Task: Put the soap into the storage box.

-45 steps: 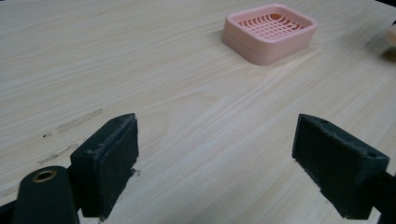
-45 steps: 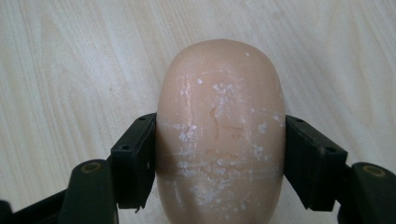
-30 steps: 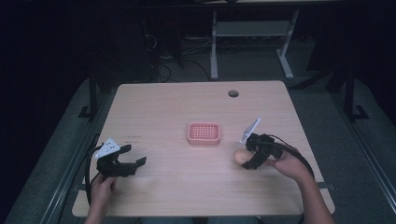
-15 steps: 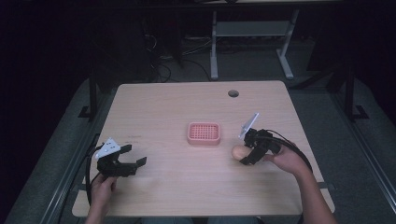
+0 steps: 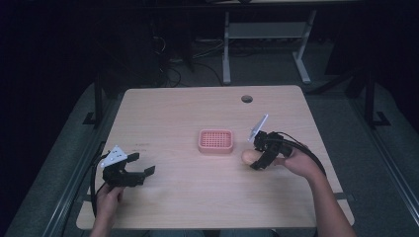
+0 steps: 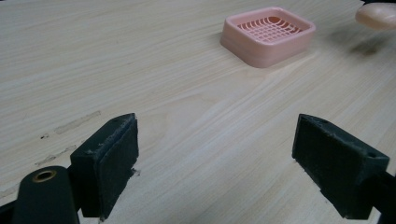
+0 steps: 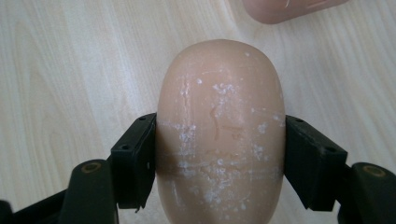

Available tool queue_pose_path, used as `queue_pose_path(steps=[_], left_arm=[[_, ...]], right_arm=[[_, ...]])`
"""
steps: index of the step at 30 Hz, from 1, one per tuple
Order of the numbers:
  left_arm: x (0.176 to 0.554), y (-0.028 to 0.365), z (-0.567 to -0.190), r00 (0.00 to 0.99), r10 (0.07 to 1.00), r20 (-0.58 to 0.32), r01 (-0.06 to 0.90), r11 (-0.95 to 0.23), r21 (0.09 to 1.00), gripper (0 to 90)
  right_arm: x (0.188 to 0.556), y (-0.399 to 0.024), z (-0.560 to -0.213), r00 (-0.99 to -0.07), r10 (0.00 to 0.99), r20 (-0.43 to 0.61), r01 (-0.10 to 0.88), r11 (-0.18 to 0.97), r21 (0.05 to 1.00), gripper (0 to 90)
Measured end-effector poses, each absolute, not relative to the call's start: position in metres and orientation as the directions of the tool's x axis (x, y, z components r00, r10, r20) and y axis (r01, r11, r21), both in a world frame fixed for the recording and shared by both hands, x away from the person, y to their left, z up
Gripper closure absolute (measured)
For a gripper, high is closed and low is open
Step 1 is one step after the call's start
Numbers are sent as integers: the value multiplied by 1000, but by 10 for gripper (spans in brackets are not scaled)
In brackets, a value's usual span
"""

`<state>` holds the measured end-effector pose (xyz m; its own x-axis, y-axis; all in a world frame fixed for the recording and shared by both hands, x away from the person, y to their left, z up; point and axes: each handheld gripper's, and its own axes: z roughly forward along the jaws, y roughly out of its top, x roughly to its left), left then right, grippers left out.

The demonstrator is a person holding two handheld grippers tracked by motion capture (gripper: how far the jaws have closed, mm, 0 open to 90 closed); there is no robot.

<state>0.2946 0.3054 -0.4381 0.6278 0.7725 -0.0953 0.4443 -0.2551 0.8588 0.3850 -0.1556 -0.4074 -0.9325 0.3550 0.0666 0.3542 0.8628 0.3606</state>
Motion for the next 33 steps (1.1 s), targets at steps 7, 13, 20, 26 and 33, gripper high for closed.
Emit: queue_pose_path(steps=[7,13,20,26,33], left_arm=[[294,305,-438,627,773,-98,446,-253,859,143],[295,306,-438,628,773,-95,443,-254,860,143],[294,306,-437,627,773,-97,442,-250,862,143],[294,306,-437,627,773,-99,440,-247,863,142],[294,307,-437,626,774,-100,443,-246,862,143]], right_arm=[[396,-145,-403,-939,337,63,337,870,359,319],[404,-137,-399,-945,321,59,319,874,365,320],[411,-130,-399,-947,316,63,317,879,355,319],[415,-118,-395,-953,298,60,299,883,361,319],[422,-110,-393,-957,287,53,287,892,349,320]])
